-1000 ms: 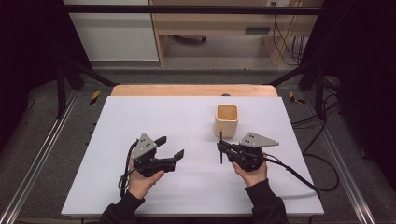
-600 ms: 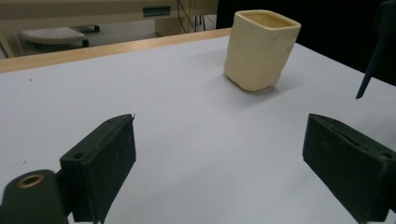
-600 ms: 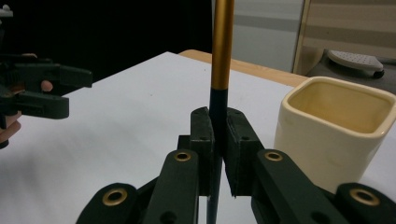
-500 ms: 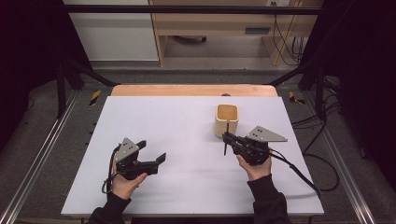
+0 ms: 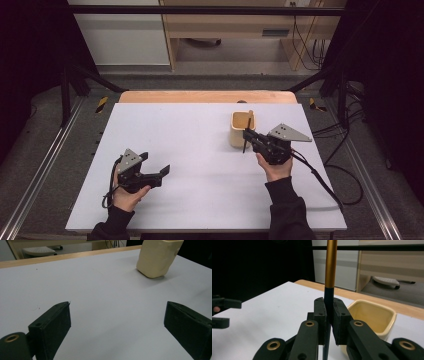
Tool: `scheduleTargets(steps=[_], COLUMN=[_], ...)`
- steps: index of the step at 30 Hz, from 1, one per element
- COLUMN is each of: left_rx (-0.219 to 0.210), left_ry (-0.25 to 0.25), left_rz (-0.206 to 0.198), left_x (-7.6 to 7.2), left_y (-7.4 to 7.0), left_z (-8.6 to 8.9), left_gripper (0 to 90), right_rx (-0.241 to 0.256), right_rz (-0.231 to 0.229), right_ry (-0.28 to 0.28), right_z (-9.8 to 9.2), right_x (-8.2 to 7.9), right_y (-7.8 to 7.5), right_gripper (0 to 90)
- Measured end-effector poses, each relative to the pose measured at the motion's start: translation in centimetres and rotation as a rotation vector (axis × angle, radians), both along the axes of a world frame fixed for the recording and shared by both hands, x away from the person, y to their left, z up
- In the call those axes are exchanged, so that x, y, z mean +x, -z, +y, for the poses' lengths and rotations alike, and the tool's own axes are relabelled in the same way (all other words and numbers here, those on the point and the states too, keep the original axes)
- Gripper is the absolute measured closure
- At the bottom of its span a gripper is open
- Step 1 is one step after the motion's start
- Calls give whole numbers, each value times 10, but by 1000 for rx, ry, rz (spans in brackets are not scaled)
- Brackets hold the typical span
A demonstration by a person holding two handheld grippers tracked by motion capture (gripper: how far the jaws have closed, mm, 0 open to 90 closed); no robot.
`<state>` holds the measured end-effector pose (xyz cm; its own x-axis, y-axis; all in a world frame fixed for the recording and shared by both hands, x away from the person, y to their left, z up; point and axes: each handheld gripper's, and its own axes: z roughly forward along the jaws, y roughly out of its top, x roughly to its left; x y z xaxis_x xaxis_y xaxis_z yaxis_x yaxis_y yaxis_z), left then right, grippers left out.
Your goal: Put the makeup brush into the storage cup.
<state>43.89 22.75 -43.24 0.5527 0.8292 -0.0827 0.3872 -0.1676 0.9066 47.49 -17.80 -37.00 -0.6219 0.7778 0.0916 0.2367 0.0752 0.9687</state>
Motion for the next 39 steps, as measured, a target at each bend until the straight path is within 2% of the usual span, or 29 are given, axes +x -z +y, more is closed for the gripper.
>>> scheduleTargets(steps=[7, 19, 39], left_rx=[-4, 7, 12], left_ry=[-10, -11, -2], left_rz=[5, 14, 19], left_x=[1, 3, 5], left_y=[1, 2, 3], left_z=[4, 7, 7], left_gripper=[67, 65, 65], right_rx=[4, 24, 39], right_rz=[-12, -10, -2], right_ry=[31, 79, 157], right_z=[2, 2, 4], right_x=[15, 39, 76], right_y=[-15, -29, -35], right_gripper=[835, 835, 835])
